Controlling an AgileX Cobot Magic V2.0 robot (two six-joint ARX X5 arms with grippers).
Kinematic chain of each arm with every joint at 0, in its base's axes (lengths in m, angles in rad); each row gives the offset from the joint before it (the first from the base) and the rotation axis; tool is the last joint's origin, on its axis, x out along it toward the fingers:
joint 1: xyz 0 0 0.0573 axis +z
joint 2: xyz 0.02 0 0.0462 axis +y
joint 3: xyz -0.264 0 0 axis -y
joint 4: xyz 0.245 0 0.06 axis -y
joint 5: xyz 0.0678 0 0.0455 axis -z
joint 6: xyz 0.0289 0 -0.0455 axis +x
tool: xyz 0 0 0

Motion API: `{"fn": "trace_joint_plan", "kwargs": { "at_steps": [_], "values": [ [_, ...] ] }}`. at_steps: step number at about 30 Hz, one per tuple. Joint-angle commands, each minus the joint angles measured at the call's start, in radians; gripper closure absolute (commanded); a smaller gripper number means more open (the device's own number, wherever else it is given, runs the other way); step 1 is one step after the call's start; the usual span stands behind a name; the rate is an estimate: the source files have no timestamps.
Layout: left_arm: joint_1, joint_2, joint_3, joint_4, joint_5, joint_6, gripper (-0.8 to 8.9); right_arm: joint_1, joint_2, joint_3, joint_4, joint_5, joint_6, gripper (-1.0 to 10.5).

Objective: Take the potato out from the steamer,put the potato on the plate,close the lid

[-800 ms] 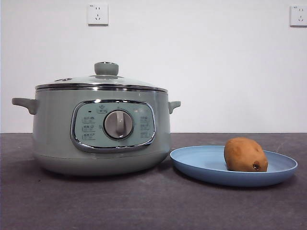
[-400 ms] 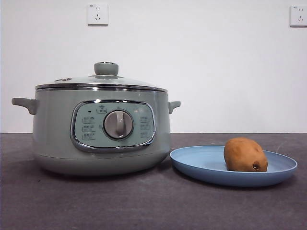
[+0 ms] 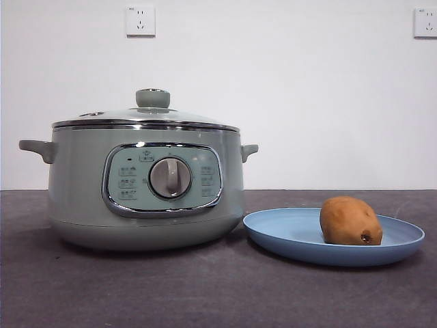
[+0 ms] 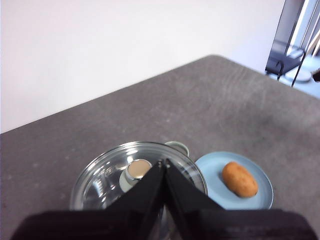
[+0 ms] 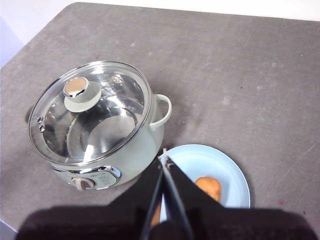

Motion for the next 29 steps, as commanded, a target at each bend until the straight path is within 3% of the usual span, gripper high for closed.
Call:
{"fn": "trace_joint_plan", "kwargs": {
  "at_steps": [1, 13, 21, 29],
  "values": [
    [0.023, -0.075, -0.171, 0.124, 0.010, -0.075, 8.16, 0.001, -0.003, 0.005, 0.005, 0.001, -0.004, 9.5],
    [0.140, -0.557, -0.954, 0.632, -0.002, -0.202, 8.16, 0.001, -0.003, 0.005, 0.006, 0.001, -0.004, 9.5],
    [0.202, -0.812, -1.230, 0.682, -0.035, -0.285, 8.16, 0.001, -0.003, 0.005, 0.006, 0.001, -0.004, 9.5],
    [0.211, -0.848, -1.309, 0.627, -0.109, -0.313, 8.16, 0.001, -0.003, 0.005, 0.005, 0.001, -0.004, 9.5]
  ]
}}
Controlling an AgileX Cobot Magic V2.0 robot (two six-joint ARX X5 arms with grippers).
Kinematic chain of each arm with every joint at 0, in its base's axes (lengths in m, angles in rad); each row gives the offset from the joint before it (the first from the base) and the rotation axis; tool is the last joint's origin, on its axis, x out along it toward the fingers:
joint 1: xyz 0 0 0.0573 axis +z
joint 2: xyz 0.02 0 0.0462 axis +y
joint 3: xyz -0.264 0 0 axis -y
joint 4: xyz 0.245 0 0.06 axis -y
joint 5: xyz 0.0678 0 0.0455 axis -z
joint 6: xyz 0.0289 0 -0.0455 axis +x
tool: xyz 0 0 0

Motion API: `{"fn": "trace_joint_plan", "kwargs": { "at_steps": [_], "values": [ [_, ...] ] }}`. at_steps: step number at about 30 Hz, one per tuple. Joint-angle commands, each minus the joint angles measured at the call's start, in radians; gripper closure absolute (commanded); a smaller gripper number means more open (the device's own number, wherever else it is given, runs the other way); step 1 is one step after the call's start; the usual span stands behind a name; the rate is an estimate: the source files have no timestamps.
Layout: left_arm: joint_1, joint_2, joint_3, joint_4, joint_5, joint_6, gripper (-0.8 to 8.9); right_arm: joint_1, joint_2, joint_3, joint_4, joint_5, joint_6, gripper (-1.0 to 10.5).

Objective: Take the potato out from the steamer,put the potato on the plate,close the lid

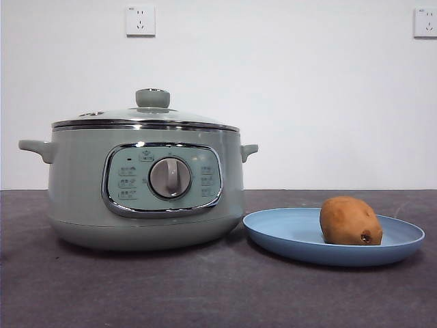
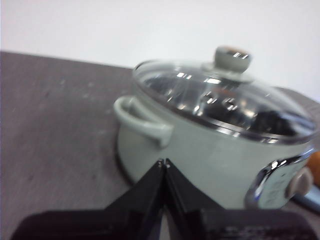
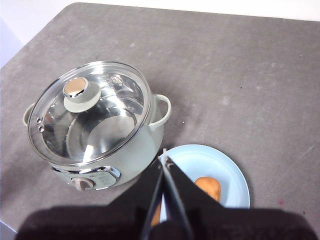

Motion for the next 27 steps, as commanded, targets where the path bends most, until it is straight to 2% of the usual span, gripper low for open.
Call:
{"fn": "trace_joint_plan", "kwargs": {
  "at_steps": [1, 4, 27],
  "values": [
    [0.004, -0.004, -0.007, -0.040, -0.016, -0.011, 8.16, 0.001, -0.002, 0.005, 0.005, 0.001, -0.004, 9.5],
    [0.004, -0.004, -0.007, -0.111, -0.052, -0.012, 8.16, 0.001, -0.002, 0.005, 0.005, 0.001, -0.004, 9.5],
    [0.004, -0.004, -0.007, -0.101, -0.063, -0.010, 8.16, 0.001, -0.002, 0.005, 0.005, 0.001, -0.004, 9.5]
  ]
}}
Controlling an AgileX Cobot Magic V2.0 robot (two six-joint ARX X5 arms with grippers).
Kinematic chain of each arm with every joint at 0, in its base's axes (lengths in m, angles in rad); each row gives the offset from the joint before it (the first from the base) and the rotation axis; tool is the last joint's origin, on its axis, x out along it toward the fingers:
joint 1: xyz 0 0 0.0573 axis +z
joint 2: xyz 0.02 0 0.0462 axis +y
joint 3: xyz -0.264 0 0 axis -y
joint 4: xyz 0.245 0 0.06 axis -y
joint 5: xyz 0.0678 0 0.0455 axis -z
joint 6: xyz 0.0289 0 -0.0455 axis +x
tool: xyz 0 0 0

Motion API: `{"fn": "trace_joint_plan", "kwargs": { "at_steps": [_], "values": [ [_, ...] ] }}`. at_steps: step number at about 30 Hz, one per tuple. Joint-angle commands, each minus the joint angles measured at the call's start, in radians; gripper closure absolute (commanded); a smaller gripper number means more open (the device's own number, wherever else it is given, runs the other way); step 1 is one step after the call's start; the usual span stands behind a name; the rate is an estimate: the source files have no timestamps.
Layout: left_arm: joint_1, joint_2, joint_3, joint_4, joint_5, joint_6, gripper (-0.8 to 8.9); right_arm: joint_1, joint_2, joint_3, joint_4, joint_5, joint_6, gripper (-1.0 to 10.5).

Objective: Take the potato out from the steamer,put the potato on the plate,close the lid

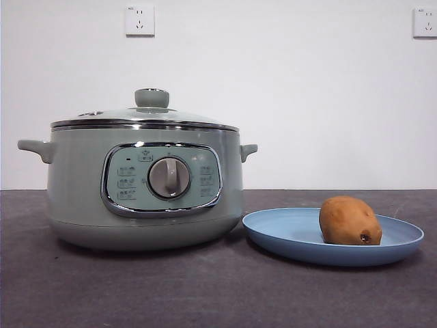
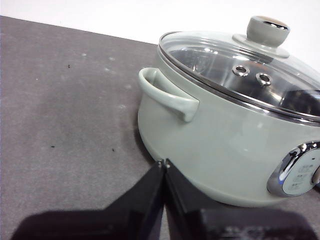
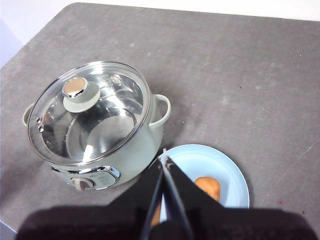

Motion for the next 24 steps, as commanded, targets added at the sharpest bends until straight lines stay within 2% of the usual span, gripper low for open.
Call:
{"fn": "trace_joint_plan", "kwargs": {
  "at_steps": [1, 6, 13, 17, 24],
  "values": [
    [0.003, -0.003, -0.009, -0.010, -0.006, -0.002, 8.16, 0.002, -0.002, 0.005, 0.005, 0.001, -0.004, 9.5],
    [0.003, -0.003, -0.009, -0.010, -0.006, -0.001, 8.16, -0.022, -0.018, 0.005, 0.002, 0.007, -0.004, 9.5],
    [0.003, -0.003, -0.009, -0.010, -0.006, -0.001, 8.16, -0.138, -0.087, -0.039, 0.038, 0.003, -0.012, 9.5],
    [0.003, -0.003, -0.009, -0.010, -0.006, -0.001, 8.16, -0.216, -0.177, -0.229, 0.208, 0.004, -0.012, 9.5],
    [0.003, -0.003, -0.009, -0.010, -0.006, -0.001, 8.16, -0.298, -0.433, -0.794, 0.686, 0.003, -0.012, 9.5]
  ]
}}
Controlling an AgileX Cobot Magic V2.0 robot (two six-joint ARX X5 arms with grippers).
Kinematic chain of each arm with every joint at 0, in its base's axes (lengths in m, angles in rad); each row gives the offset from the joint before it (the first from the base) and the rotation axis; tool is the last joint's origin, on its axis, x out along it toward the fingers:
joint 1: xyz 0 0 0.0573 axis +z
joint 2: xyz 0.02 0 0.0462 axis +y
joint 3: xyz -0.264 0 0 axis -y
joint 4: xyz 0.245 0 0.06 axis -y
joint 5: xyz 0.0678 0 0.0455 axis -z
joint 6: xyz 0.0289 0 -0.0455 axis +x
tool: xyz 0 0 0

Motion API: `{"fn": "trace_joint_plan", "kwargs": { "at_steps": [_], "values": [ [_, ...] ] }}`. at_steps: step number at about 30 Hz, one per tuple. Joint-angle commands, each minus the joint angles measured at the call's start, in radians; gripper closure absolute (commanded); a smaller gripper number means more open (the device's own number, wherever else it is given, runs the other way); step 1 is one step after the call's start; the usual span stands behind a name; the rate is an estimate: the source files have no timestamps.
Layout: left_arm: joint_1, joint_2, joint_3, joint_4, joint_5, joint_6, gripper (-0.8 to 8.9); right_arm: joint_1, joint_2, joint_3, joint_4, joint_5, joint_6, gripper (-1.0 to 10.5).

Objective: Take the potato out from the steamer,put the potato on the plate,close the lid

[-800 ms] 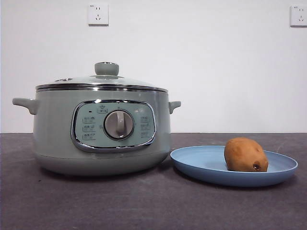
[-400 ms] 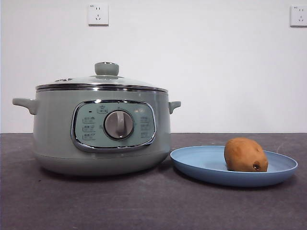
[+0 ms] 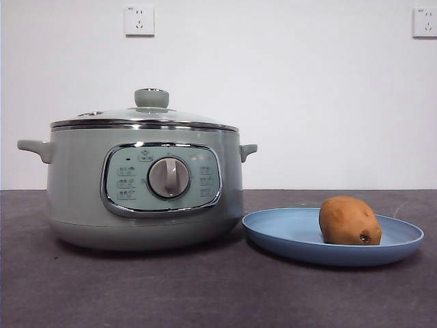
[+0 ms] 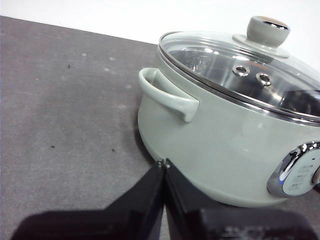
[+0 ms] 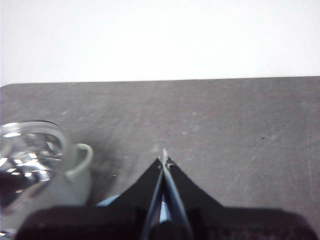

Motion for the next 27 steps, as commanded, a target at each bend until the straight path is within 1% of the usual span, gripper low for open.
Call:
{"fn": "trace_joint_plan", "kwargs": {
  "at_steps": [1, 3, 6, 9, 12, 15, 18, 22, 27],
  "values": [
    [0.003, -0.003, -0.009, -0.009, -0.005, -0.001, 8.16, -0.021, -0.097, -0.250, 0.153, 0.002, -0.007, 9.5],
    [0.003, -0.003, -0.009, -0.009, -0.005, -0.001, 8.16, -0.033, -0.165, -0.386, 0.209, 0.002, 0.005, 9.5],
    [0.003, -0.003, -0.009, -0.009, -0.005, -0.001, 8.16, -0.042, -0.258, -0.534, 0.233, -0.002, 0.025, 9.5],
    [0.003, -0.003, -0.009, -0.009, -0.005, -0.001, 8.16, -0.043, -0.351, -0.644, 0.251, -0.002, 0.052, 9.5],
    [0.003, -0.003, -0.009, -0.009, -0.005, -0.001, 8.16, -0.043, -0.438, -0.719, 0.251, -0.002, 0.070, 9.5],
    [0.003, -0.003, -0.009, -0.009, -0.005, -0.001, 8.16, -0.043, -0.513, -0.764, 0.241, 0.000, 0.085, 9.5],
    [0.003, -0.003, -0.009, -0.009, -0.005, -0.001, 8.16, -0.044, -0.576, -0.764, 0.171, 0.006, 0.085, 9.5],
    [0.003, -0.003, -0.009, -0.009, -0.005, 0.000, 8.16, -0.045, -0.648, -0.764, 0.168, 0.006, 0.085, 9.5],
    [0.003, -0.003, -0.009, -0.008, -0.005, 0.000, 8.16, -0.045, -0.648, -0.764, 0.175, 0.002, 0.085, 9.5]
  ]
}}
